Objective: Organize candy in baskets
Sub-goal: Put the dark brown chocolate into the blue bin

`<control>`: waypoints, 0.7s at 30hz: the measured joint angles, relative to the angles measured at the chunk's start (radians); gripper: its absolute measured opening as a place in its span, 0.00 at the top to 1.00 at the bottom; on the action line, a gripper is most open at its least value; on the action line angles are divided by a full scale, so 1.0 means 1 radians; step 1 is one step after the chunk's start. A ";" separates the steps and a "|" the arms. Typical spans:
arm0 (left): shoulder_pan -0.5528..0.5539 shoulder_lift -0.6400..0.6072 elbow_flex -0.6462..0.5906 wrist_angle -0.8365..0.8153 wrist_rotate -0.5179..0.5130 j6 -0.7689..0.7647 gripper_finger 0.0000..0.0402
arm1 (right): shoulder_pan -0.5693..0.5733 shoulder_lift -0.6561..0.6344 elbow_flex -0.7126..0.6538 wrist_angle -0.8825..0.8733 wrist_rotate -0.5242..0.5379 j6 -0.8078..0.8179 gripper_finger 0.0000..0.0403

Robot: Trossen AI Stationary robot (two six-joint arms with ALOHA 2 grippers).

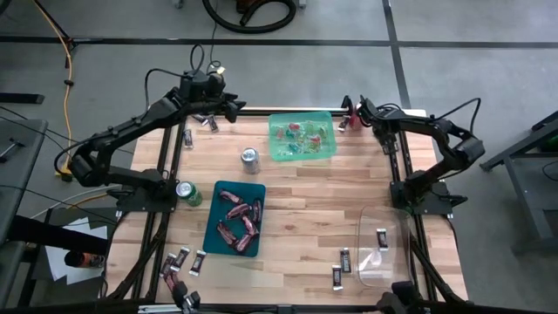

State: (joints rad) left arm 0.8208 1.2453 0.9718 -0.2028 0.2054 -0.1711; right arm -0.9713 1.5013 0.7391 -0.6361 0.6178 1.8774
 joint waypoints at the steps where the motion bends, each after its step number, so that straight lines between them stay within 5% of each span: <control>1: 0.004 0.000 0.000 0.000 0.000 0.000 0.43 | -0.003 0.000 0.000 -0.001 -0.002 0.000 0.55; 6: 0.012 0.000 0.000 0.000 -0.001 0.000 0.43 | -0.003 -0.005 0.000 -0.003 -0.041 0.007 0.65; 15: 0.011 0.000 0.000 -0.001 -0.004 0.003 0.43 | 0.035 -0.043 -0.002 -0.184 -0.028 0.055 0.98; 21: 0.011 0.000 0.000 -0.002 -0.006 0.002 0.43 | 0.011 -0.043 -0.078 0.052 -0.053 0.053 1.00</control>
State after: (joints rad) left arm 0.8322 1.2453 0.9718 -0.2044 0.1997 -0.1692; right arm -0.9604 1.4586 0.6607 -0.5838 0.5651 1.9304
